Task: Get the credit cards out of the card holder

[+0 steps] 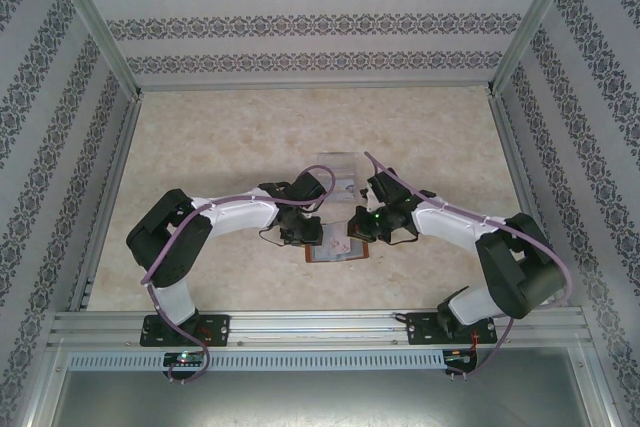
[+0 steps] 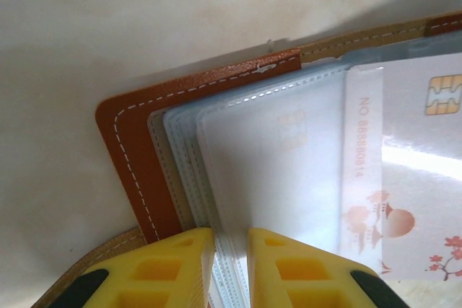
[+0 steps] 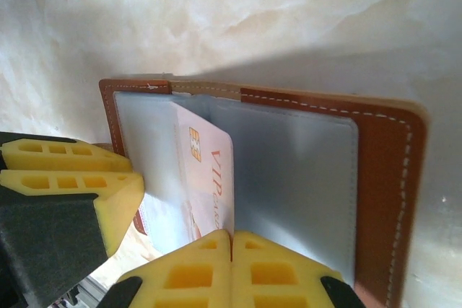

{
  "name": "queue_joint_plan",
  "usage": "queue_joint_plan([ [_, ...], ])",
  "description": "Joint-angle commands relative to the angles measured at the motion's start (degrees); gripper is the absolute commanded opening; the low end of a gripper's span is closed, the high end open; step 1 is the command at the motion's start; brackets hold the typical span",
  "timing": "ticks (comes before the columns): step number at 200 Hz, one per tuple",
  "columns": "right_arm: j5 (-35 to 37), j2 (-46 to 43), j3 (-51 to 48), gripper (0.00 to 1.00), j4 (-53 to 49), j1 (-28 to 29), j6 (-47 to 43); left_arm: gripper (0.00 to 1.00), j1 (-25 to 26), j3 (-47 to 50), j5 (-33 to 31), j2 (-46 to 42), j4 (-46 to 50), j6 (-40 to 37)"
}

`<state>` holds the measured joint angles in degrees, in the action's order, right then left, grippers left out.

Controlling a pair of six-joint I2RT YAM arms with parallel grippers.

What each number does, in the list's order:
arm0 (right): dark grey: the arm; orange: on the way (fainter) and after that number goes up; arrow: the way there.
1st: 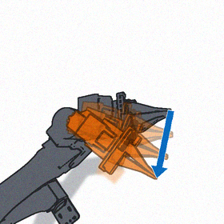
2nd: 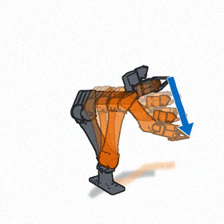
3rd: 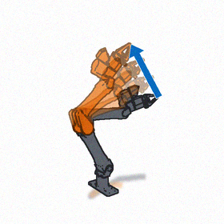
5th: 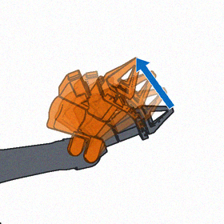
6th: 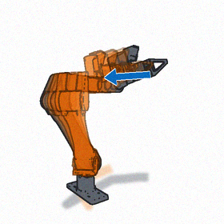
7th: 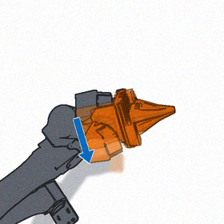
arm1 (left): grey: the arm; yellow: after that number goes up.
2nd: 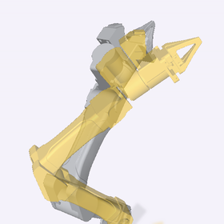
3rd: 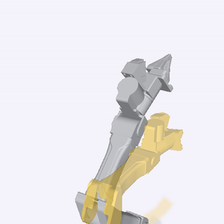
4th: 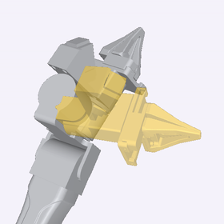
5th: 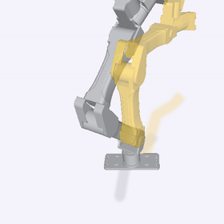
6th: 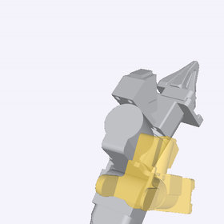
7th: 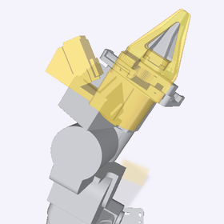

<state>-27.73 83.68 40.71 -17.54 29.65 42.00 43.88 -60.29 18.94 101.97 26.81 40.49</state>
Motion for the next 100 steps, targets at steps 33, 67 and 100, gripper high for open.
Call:
queue_joint_plan([
  [33,2.9,-1.7,-1.3,0.06,-4.1,-1.6,-2.6,0.22,1.5,1.3,-1.3,2.3,3.3,-0.9],
  [67,3.5,-1.9,-1.2,0.06,-5.2,-1.7,-3.5,0.21,1.5,1.2,-1.3,2.4,3.3,-0.9],
  [100,3.7,-1.7,-1.2,0.06,-5.6,-2.1,-4.3,0.22,1.5,1.1,-1.3,2.5,3.3,-0.9],
])
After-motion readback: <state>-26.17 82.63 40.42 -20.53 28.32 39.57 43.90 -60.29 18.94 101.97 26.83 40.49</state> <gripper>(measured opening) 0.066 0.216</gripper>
